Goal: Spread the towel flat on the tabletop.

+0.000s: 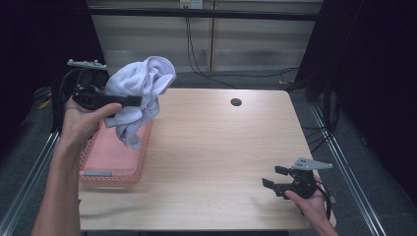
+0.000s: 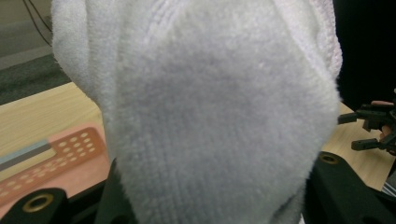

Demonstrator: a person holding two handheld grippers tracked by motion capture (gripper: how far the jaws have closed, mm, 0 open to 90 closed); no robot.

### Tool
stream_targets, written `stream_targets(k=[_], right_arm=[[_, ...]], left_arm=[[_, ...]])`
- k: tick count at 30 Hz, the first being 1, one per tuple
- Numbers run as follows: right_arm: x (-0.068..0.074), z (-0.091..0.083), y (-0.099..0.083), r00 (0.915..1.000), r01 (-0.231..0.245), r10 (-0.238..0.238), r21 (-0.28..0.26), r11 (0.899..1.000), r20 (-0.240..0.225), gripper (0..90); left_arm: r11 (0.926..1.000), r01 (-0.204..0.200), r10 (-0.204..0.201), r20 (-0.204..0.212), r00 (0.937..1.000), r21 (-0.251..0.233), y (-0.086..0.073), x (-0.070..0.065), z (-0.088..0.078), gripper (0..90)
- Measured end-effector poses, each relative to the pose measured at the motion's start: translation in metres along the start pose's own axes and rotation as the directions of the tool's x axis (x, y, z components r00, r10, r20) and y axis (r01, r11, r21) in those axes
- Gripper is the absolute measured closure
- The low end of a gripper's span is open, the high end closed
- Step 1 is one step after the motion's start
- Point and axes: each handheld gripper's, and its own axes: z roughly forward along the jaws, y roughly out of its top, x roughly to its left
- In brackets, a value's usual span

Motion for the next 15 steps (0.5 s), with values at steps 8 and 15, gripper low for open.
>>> stream_targets(k=[8,15], right_arm=[[0.001,-0.001,0.0,1.0,0.002,-0.002,0.001,1.0,-0.001,21.7],[0.0,-0.001,0.0,1.0,-0.001,0.001,0.0,1.0,0.002,21.7]], left_arm=[[0.9999,-0.016,0.015,0.048,0.9987,0.007,0.007,-0.023,0.036,51.8],[0.9973,-0.04,0.033,0.112,0.9931,0.061,0.0,-0.044,0.08,51.2]])
